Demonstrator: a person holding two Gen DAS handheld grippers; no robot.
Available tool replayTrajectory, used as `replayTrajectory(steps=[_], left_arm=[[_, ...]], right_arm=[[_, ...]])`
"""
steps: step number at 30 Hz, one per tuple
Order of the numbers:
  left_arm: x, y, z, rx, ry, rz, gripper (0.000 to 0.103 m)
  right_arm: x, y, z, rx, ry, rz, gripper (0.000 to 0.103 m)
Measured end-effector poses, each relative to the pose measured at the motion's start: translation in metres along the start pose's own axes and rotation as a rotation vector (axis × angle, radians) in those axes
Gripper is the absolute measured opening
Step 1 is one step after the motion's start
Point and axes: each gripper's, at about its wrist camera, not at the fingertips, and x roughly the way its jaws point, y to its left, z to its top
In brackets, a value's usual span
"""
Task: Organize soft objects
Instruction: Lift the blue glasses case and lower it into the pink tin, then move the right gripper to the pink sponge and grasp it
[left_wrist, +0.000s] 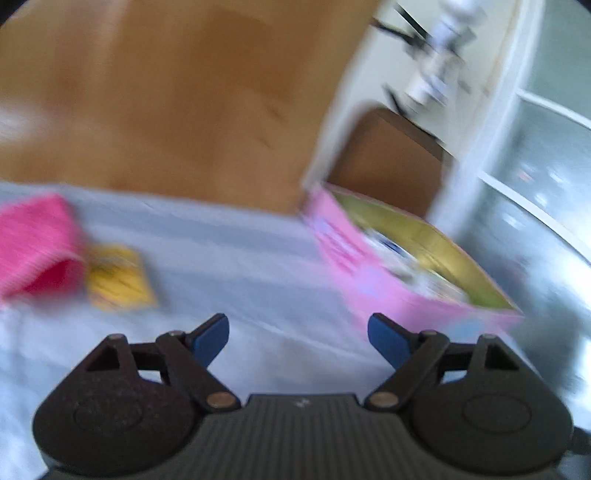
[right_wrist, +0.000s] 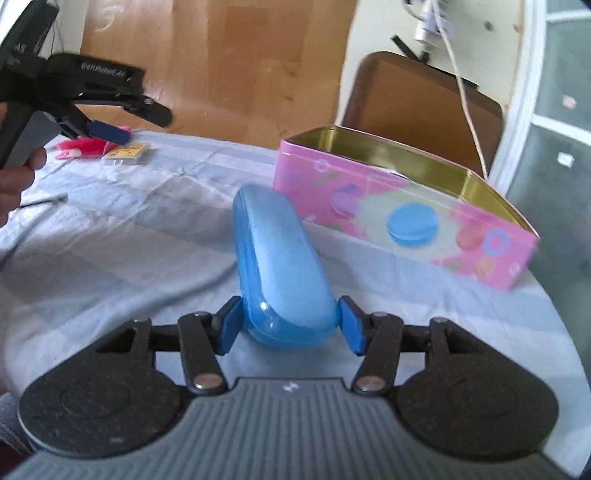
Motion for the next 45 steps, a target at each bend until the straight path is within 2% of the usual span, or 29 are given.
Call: replayTrajectory(steps=[3,7,10,15,17,18,21,23,26,29,33,37,40,42,45], left_arm=[[0.017,-0.035,-0.008,-0.019,0.147,-0.102,0.085],[0.042,-0.056,-0.02,-0.056,0.263,-0.12,0.085],[0.055,-0.066,-0.031,-0.062,0.32,-0.105,0.085],[0.062,-0.082,-0.035,-0.051,0.321,-0.1,0.089],[0.065,-0.085,-0.037,-0.046,0.311,-0.093,0.088],[0.065,-0.088,-0.039,-0.033,0.301,-0.086,0.079],[0.063,-0.09,-0.039,-0.008,0.273,-0.084,0.067],[0.054,-0.084,-0.035,-0.05,0.271,-0.09,0.064],[0.031,-0.087,-0.019,-0.042,0.21,-0.116,0.06],[0.019,-0.108,0.005,0.027,0.127,-0.122,0.06],[0.043,-0.144,0.043,0.13,0.068,-0.148,0.06],[0.104,-0.178,0.073,0.187,0.055,-0.197,0.061],[0.158,-0.192,0.082,0.162,0.121,-0.226,0.061],[0.187,-0.199,0.081,0.159,0.16,-0.219,0.061],[0.214,-0.208,0.073,0.197,0.163,-0.121,0.066]], right_arm=[[-0.003,-0.009,-0.003,0.056,-0.014,0.068,0.069],[0.003,-0.016,-0.004,0.119,-0.029,0.142,0.071],[-0.001,-0.02,-0.012,0.139,-0.038,0.141,0.071],[-0.006,-0.03,-0.017,0.163,-0.075,0.167,0.071],[-0.003,-0.032,-0.018,0.17,-0.076,0.177,0.067],[-0.001,-0.032,-0.018,0.174,-0.071,0.189,0.059],[0.005,-0.027,-0.017,0.154,-0.081,0.209,0.054],[0.005,-0.024,-0.014,0.148,-0.09,0.226,0.054],[-0.005,-0.028,-0.007,0.163,-0.139,0.262,0.054],[-0.017,-0.038,0.008,0.189,-0.222,0.274,0.055],[-0.018,-0.06,0.034,0.209,-0.318,0.218,0.055],[0.003,-0.093,0.053,0.209,-0.365,0.067,0.055],[0.029,-0.125,0.06,0.238,-0.332,-0.022,0.055],[0.049,-0.144,0.062,0.257,-0.282,-0.068,0.055],[0.08,-0.16,0.063,0.264,-0.205,-0.142,0.056]])
